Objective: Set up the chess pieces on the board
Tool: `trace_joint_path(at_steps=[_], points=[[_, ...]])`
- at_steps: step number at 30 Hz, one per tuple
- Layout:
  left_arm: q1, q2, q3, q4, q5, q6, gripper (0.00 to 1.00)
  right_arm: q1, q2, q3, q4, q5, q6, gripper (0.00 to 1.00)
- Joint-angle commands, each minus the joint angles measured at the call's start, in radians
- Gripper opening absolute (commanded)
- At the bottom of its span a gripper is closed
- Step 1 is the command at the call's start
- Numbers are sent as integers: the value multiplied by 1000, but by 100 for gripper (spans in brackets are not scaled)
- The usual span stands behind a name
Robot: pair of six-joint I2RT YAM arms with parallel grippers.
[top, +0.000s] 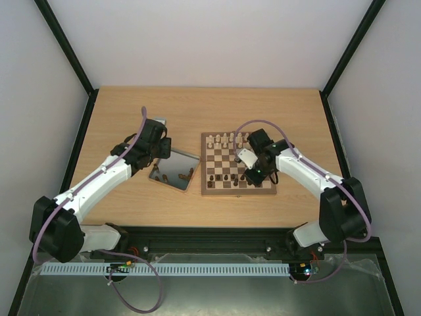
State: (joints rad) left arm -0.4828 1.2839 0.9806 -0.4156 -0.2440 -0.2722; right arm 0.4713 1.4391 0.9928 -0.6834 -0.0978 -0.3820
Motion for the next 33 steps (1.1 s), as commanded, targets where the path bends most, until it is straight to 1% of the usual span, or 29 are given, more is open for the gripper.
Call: trace_joint_path(at_steps=[1,15,25,33], points=[[6,13,-11,2,-6,10,58,1,33,-28,9,-2,-14,6],[6,27,-12,-1,-3,10,58,1,75,-56,60,3,-17,8],[6,32,-10,-2,-1,10,58,1,57,-36,30,2,-20,27],[6,46,-12,-4,-9,-3,58,1,4,63,-60,-55,-20,33]])
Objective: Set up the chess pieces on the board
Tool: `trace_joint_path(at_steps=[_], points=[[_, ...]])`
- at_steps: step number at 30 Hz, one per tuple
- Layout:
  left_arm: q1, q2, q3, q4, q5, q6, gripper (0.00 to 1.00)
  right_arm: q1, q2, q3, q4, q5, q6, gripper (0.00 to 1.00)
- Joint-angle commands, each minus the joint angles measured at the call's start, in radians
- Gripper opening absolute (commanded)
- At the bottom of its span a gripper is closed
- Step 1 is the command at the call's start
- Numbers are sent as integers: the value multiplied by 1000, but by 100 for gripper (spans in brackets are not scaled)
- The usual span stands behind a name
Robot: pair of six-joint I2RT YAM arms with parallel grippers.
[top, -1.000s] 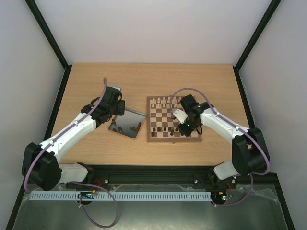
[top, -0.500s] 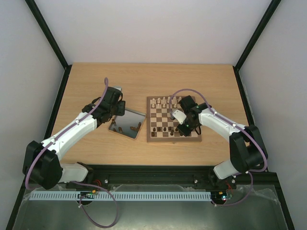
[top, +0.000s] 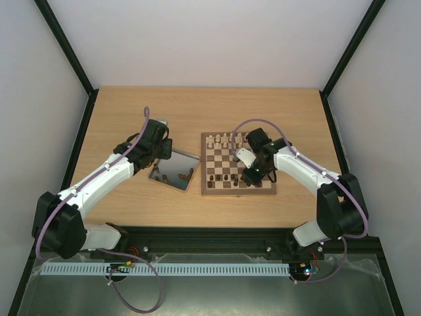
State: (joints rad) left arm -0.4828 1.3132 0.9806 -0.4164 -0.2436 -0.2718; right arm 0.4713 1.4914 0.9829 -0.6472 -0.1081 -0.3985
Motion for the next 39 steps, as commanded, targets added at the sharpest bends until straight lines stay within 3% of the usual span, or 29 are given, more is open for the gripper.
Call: trace_joint_path(at_steps=[1,7,13,19,32,39], points=[[6,23,-11,-6,-11,-12,58,1,-55,86,-96,-53,0,34],[6,119,45,-145,-42,-101,50,1,-67,105,18,-137,53,36],[6,161,22,-227,44,-137,45,1,-67,31,157,-209,87,36],[6,185,-2,-234,159,-130,38,1,-219,-135,324,-226,53,39],[4,289,30,-311,161,-94,37,1,-272,-179,343,-197,31,42],[-19,337,38,-294,191,-89,30,1,-273,-180,341,-200,30,43]])
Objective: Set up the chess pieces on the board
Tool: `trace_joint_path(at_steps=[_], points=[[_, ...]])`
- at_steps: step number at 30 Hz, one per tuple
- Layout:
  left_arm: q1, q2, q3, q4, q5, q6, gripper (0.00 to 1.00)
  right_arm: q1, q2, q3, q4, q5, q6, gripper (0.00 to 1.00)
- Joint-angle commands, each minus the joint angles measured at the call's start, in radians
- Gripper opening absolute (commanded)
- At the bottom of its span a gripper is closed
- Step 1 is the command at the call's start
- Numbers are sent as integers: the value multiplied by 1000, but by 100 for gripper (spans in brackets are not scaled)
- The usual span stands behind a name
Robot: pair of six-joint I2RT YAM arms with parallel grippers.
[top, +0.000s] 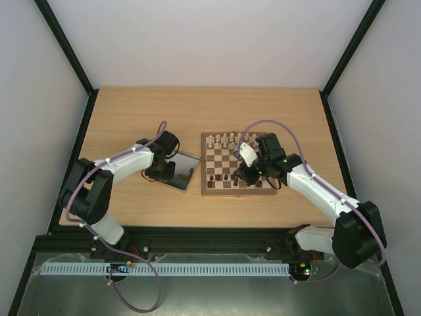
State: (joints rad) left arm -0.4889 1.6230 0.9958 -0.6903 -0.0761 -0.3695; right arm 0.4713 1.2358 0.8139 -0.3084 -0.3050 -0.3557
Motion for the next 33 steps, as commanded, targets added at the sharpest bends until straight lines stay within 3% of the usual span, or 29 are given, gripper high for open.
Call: trace_joint_path(at_steps=[1,15,24,33], points=[[-17,32,24,-20,19,8,28,1,-18,-11,3,-2,-12,43],[-37,41,33,48,45,23,13,1,-16,-14,3,0,-12,43],[-21,11,25,92,218,28,11,1,-7,-14,-3,-5,-13,43],[-25,-69,82,-1,179,19,11,0,-8,-3,3,19,12,43]])
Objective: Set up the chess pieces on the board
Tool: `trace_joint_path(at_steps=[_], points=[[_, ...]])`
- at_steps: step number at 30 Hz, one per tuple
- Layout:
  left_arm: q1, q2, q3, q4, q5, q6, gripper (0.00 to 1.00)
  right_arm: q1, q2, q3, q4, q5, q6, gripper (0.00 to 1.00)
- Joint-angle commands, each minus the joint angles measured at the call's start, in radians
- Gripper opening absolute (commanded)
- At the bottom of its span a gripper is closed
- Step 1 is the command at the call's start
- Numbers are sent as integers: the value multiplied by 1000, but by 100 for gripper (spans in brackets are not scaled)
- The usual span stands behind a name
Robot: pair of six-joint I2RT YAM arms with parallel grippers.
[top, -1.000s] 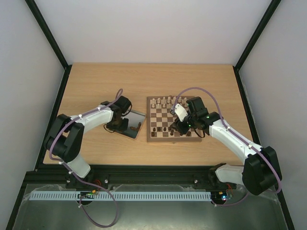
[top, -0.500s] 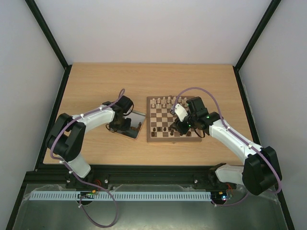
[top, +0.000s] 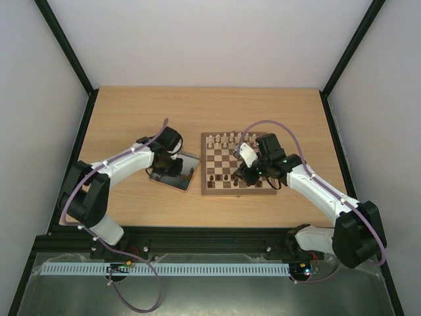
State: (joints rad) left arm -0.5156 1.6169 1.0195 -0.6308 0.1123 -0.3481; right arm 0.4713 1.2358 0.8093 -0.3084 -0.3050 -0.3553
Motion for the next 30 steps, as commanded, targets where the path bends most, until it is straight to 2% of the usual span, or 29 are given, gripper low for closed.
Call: trace_joint_path(at_steps=[1,8,14,21,30], points=[[-2,-72,72,-69,-16,0,11,-2,-10,6,8,34,26,42],[-107,-111,154,-67,-47,49,11,-128,-19,50,15,40,119,42],[-233,-57,248,-70,-61,97,12,-261,-2,60,15,30,175,43],[-373,77,368,-107,-95,120,11,-304,-28,46,27,42,190,43],[-468,215,441,-143,-152,134,9,-342,-29,40,29,40,193,43]])
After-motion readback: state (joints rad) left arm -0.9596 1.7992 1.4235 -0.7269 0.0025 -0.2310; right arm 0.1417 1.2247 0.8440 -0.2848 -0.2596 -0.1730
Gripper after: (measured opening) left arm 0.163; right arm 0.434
